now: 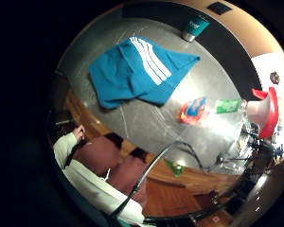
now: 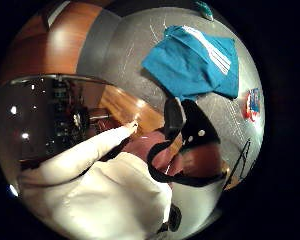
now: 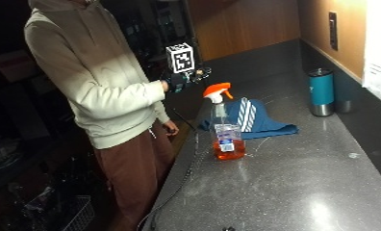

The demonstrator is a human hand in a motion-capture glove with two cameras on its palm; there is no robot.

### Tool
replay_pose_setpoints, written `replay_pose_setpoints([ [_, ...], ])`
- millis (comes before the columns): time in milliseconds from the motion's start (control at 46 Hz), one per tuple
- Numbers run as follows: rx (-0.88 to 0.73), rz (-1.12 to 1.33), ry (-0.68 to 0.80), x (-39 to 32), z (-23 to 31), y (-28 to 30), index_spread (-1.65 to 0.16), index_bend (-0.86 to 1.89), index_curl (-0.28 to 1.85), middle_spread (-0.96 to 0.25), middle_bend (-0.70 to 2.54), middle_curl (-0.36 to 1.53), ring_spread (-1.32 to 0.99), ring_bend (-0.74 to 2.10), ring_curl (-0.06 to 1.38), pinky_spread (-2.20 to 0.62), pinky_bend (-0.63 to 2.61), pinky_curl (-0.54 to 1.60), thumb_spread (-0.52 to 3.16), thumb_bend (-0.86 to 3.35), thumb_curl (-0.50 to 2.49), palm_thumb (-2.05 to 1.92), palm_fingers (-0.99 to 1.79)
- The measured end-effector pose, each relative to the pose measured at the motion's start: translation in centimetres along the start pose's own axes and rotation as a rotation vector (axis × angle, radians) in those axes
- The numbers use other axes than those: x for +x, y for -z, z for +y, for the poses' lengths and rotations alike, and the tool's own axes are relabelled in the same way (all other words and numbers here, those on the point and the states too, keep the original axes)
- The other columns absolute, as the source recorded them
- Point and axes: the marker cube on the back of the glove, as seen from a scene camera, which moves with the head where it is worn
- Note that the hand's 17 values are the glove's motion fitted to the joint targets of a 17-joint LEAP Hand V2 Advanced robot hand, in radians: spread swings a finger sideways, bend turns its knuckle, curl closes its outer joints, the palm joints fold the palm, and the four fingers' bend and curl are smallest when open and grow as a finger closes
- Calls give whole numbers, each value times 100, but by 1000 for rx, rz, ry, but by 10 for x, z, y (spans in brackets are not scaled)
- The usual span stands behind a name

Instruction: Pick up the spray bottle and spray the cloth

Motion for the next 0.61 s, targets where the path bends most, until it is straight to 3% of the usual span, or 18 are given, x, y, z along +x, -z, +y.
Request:
replay_pose_setpoints([
  [239, 115, 8, -45, 1, 0, 8, -36, 24, 17, -5, 19, 12, 0, 19, 6, 15, 30, 15, 88, 31, 19, 57, 3],
  [608, 347, -42, -117, 15, 13, 28, -41, 20, 26, -5, 19, 20, 1, 19, 11, 19, 29, 22, 106, 18, 28, 61, 2],
])
